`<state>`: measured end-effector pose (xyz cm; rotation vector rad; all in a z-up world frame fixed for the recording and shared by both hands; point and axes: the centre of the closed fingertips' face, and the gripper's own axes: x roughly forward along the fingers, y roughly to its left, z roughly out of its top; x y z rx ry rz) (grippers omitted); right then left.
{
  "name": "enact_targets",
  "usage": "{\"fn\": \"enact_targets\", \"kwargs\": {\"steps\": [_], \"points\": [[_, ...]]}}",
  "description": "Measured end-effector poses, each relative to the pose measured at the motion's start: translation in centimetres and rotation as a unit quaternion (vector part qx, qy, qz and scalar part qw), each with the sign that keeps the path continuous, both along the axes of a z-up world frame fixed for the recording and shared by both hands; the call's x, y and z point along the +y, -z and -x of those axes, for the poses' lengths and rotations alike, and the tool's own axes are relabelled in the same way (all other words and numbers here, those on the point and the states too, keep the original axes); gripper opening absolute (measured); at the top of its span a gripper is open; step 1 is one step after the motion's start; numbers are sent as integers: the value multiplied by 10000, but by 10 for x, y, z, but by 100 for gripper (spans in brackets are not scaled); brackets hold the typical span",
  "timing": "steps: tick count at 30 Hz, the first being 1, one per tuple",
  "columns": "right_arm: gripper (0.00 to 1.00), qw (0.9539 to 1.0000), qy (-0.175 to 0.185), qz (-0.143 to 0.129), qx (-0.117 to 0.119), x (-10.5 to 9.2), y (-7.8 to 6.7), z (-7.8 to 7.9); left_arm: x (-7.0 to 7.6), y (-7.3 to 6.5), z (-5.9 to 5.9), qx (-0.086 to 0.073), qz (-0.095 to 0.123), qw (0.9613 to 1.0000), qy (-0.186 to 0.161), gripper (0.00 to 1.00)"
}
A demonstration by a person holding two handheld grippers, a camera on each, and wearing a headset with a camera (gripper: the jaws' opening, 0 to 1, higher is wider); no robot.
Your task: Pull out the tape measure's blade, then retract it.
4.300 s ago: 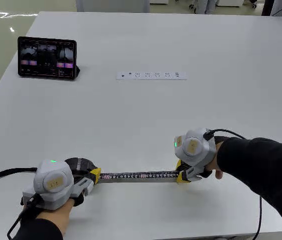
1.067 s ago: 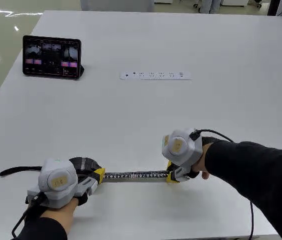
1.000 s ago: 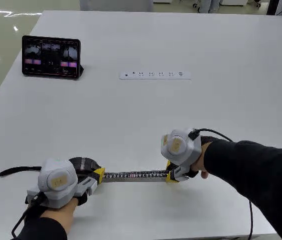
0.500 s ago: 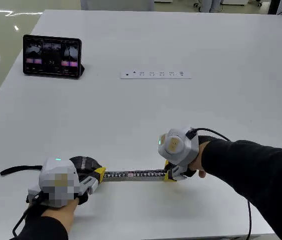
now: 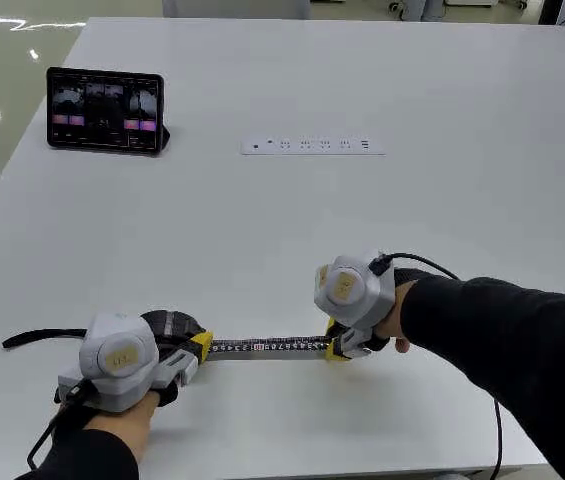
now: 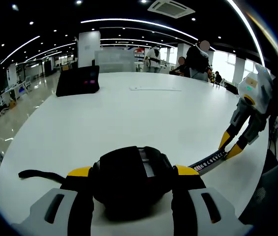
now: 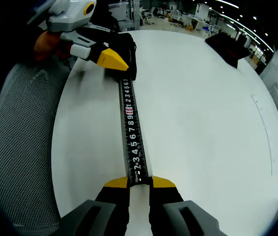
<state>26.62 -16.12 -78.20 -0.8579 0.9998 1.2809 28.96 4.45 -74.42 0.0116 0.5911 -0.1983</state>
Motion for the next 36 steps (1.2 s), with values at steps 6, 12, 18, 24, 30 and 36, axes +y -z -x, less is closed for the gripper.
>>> {"fn": "enact_targets", "kwargs": {"steps": [6, 12, 18, 24, 30, 36], "points": [[11, 10000, 16, -45, 1, 3, 0, -1, 0, 0, 0, 4, 3, 10000, -3, 60], [11, 10000, -18, -60, -7, 5, 0, -1, 0, 0, 0, -3, 6, 10000, -3, 60], [11, 10000, 8, -88, 13, 7, 0, -1, 0, 0, 0, -1, 6, 10000, -1, 60], [11, 10000, -58, -50, -22, 9, 0, -1, 0, 0, -1, 18, 11, 10000, 2, 60], [11, 10000, -60, -48, -9, 11, 0, -1, 0, 0, -1, 14, 16, 10000, 1, 60], [11, 10000, -70, -39, -20, 13, 0, -1, 0, 0, -1, 8, 16, 10000, -2, 60]]}}
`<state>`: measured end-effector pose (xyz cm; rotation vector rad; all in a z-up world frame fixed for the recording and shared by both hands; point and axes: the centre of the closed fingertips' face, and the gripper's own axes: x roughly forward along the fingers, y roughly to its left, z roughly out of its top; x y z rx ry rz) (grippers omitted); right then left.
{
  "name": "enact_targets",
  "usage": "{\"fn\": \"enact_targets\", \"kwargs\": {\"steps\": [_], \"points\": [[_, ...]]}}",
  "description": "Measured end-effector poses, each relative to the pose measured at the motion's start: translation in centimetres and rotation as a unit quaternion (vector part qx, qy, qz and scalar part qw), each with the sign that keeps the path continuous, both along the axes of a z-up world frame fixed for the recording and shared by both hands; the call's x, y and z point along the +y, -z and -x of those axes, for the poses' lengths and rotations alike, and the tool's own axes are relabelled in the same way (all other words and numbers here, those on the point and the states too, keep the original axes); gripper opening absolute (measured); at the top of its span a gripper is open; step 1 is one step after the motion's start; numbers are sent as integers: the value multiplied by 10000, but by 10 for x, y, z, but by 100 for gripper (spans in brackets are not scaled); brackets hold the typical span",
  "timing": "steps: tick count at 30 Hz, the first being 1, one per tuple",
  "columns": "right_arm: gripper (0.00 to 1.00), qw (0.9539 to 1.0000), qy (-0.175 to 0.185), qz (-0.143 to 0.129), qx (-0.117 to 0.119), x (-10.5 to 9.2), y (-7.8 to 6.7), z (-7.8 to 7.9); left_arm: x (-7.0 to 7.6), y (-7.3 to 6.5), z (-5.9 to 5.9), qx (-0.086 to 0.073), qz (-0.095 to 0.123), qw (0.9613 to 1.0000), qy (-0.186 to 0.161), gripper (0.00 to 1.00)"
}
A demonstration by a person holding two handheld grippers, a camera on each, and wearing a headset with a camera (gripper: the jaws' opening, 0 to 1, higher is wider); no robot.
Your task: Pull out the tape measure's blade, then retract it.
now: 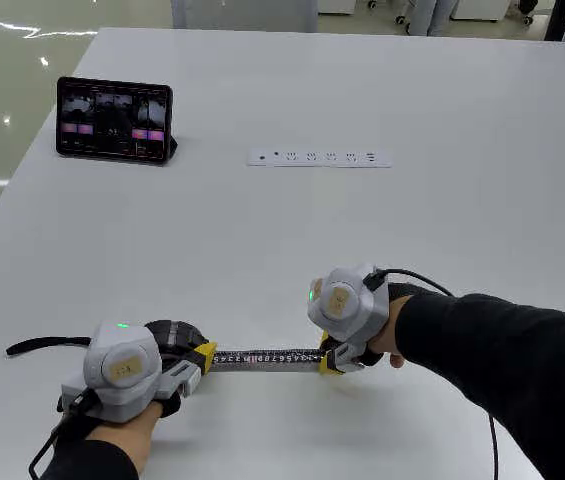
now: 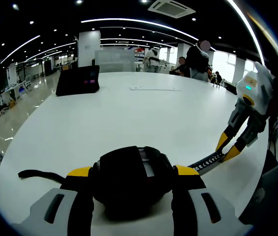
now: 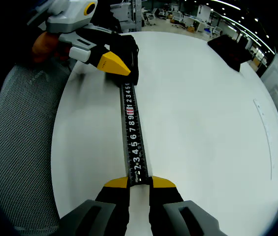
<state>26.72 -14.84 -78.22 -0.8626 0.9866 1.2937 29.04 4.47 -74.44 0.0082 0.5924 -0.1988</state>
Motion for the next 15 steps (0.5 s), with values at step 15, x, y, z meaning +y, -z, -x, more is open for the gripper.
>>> {"fn": "enact_targets", "kwargs": {"steps": [15], "points": [[11, 10000, -3, -23, -11, 5, 0, -1, 0, 0, 0, -4, 3, 10000, 2, 60]]}}
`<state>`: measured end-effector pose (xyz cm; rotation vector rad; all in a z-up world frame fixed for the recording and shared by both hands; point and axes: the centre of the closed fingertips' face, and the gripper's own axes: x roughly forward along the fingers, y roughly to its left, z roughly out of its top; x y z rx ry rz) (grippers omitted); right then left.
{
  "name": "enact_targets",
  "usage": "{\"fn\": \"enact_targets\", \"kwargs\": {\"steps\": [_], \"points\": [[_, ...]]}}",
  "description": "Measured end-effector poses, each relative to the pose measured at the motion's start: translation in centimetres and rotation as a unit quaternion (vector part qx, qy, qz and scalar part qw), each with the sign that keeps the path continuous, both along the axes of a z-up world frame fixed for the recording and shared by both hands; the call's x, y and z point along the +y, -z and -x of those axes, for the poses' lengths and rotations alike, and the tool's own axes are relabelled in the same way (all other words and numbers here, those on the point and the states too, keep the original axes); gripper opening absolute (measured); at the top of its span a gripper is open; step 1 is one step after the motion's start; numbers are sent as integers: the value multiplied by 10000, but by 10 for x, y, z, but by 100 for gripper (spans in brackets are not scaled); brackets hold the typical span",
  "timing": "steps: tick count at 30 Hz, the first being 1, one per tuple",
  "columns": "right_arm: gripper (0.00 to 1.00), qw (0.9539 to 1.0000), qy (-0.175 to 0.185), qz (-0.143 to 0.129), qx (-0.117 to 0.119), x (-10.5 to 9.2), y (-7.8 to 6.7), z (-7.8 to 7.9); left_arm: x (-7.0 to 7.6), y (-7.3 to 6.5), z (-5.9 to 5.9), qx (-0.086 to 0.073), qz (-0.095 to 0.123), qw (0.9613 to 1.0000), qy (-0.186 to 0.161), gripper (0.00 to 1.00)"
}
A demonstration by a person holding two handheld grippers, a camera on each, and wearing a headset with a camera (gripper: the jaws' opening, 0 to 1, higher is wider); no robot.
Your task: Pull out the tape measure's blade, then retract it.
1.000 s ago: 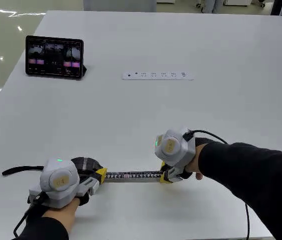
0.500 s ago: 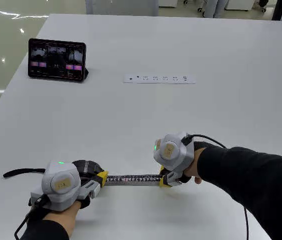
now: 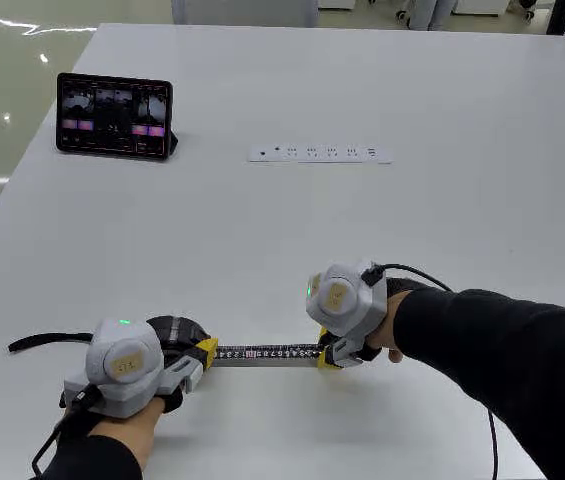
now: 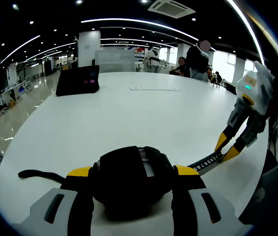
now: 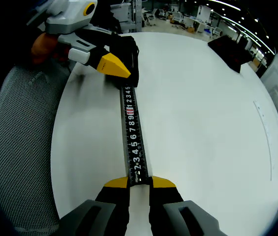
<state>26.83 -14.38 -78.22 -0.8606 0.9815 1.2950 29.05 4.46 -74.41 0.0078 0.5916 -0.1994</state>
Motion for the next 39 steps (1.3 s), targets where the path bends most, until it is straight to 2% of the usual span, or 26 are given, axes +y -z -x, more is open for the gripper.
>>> {"fn": "enact_targets", "kwargs": {"steps": [39], "points": [[11, 10000, -77, -45, 40, 18, 2, -2, 0, 0, 0, 10, 20, 10000, 4, 60]]}}
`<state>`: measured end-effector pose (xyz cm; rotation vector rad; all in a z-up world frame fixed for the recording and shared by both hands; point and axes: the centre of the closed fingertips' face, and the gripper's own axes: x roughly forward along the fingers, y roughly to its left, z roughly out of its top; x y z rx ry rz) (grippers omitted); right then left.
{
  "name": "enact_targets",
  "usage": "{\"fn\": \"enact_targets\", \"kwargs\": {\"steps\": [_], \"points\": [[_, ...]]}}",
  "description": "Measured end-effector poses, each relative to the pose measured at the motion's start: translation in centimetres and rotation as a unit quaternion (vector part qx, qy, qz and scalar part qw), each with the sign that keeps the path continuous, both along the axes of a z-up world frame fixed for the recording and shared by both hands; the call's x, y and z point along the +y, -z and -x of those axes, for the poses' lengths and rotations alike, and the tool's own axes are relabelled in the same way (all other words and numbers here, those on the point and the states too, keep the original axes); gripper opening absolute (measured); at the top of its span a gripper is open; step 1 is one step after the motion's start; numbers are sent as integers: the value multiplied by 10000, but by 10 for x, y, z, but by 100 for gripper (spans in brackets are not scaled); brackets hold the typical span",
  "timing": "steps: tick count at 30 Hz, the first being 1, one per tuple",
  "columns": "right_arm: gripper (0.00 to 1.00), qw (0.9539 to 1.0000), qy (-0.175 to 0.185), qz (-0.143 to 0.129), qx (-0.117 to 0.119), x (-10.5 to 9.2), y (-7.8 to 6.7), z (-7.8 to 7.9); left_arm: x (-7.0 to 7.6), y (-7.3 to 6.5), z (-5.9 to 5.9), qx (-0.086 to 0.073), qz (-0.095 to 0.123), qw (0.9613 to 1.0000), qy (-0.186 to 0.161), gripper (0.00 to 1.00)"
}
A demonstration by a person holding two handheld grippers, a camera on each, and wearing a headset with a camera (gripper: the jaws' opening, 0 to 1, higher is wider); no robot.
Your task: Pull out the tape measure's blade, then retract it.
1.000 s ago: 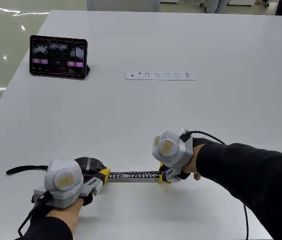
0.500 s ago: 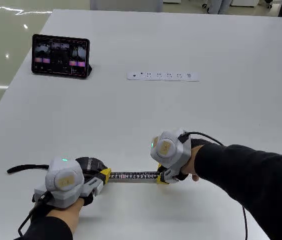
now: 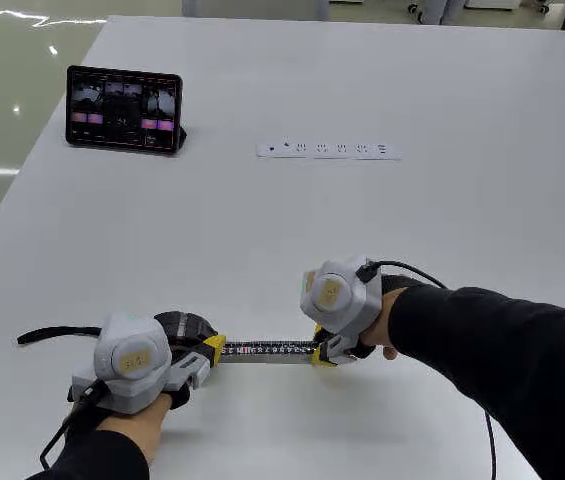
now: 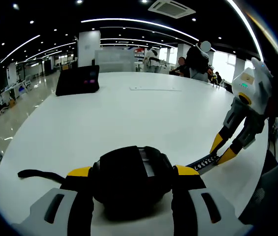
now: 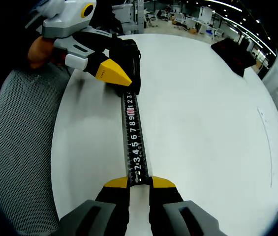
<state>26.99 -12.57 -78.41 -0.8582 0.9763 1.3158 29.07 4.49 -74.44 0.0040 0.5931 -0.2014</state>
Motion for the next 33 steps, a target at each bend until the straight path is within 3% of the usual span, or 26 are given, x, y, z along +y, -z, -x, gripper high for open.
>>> {"fn": "enact_targets", "kwargs": {"steps": [33], "points": [[11, 9999, -18, -171, -5, 11, -3, 1, 0, 0, 0, -2, 3, 10000, 10, 60]]}}
